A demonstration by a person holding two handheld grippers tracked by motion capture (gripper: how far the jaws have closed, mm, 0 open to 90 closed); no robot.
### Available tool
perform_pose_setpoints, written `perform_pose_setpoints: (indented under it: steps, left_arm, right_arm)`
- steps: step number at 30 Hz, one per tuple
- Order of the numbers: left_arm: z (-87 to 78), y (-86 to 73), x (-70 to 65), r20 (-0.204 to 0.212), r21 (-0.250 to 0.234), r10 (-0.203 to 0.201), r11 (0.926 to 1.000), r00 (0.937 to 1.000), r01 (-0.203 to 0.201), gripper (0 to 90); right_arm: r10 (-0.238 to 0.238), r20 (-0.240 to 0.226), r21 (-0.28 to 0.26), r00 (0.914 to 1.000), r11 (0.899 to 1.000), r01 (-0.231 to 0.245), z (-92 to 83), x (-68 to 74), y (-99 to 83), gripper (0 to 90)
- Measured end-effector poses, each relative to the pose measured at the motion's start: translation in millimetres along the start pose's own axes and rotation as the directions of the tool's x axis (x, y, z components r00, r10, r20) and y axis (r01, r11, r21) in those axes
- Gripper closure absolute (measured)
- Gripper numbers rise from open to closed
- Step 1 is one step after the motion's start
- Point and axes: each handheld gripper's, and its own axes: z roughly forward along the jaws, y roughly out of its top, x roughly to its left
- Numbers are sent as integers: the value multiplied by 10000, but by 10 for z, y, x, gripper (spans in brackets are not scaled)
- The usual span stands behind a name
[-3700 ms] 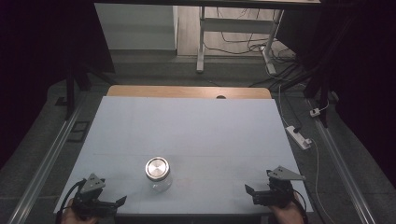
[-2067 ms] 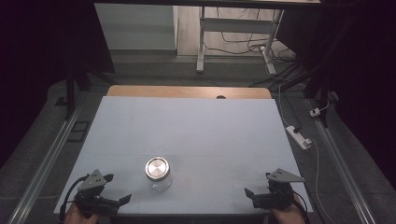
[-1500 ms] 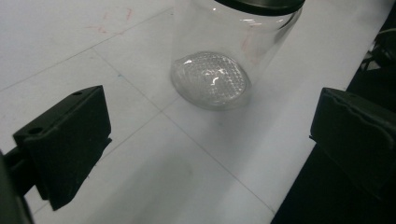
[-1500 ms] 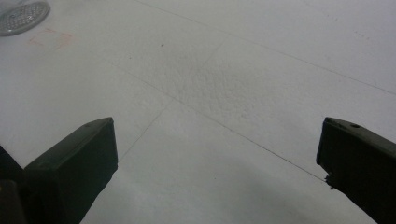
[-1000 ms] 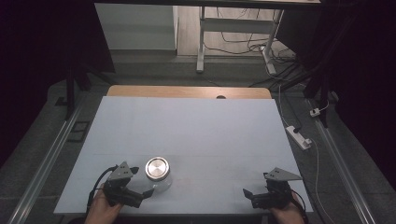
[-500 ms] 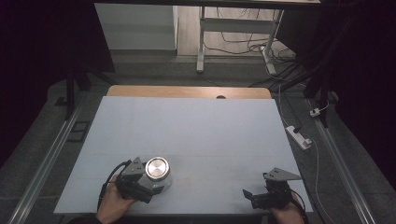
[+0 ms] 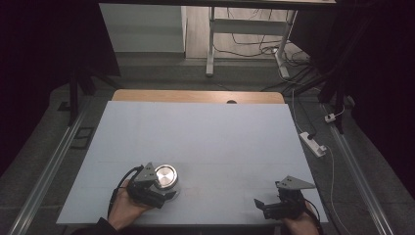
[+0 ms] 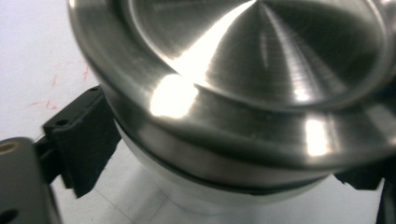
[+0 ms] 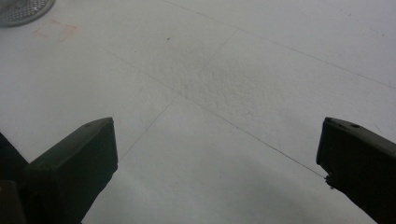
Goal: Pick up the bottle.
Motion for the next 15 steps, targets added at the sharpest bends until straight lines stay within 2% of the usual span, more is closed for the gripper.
perform_pose_setpoints:
  steps: [2, 10, 15]
  left_arm:
    - [-2, -6, -6, 130, -99, 192, 9998, 9997, -191, 143]
    - [6, -35, -18, 9, -346, 284, 9990, 9996, -284, 153]
    - [2, -31, -35, -93, -280, 234, 9993, 9997, -236, 156]
  right_arm:
    - [-1, -11, 1, 10000, 10000, 1, 1, -1, 0, 0]
    - [-11, -12, 9, 10000, 10000, 11, 1, 0, 1, 0]
    - [-24, -21, 25, 10000, 10000, 24, 1, 0, 1, 0]
